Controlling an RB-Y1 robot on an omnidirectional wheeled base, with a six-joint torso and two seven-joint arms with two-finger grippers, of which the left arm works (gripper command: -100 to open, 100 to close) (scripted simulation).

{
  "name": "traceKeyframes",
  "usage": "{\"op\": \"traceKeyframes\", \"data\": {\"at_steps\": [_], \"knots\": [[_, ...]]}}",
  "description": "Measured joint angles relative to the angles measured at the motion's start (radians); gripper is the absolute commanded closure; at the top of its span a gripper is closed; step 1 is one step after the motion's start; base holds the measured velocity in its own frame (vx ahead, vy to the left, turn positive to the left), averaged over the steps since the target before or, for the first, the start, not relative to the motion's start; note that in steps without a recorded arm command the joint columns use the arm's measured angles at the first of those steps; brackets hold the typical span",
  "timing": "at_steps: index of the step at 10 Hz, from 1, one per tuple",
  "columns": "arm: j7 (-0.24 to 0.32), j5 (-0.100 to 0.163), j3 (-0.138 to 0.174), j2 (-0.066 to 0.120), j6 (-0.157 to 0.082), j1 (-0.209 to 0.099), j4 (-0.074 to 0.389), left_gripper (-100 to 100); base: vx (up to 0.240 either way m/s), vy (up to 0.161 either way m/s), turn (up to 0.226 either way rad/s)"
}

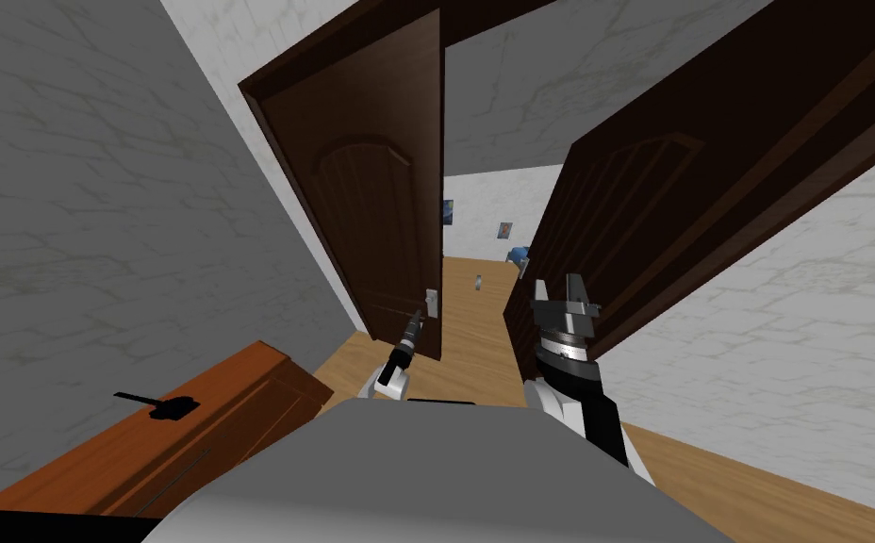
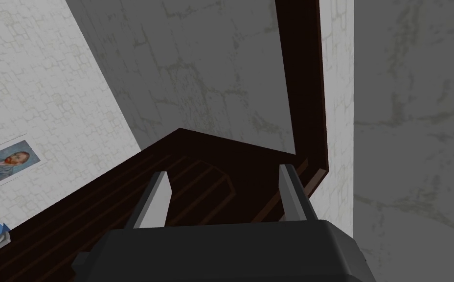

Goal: Push the door open

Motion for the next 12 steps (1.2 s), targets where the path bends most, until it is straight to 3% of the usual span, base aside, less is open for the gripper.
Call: {"op": "traceKeyframes", "data": {"at_steps": [2,6,10,11,12], "knots": [[0.002,0.0,-0.004,-0.005,0.001,-0.009,0.019,-100,0.066,0.014,-0.023],[0.001,0.001,0.009,-0.005,-0.001,-0.03,0.042,-100,0.198,-0.052,-0.02],[-0.001,0.003,0.023,-0.022,-0.004,-0.054,0.072,-100,0.154,-0.039,-0.016],[-0.001,0.003,0.024,-0.022,-0.004,-0.055,0.072,100,-0.012,0.0,0.004],[-0.001,0.003,0.024,-0.022,-0.005,-0.055,0.071,100,-0.03,0.004,-0.011]]}}
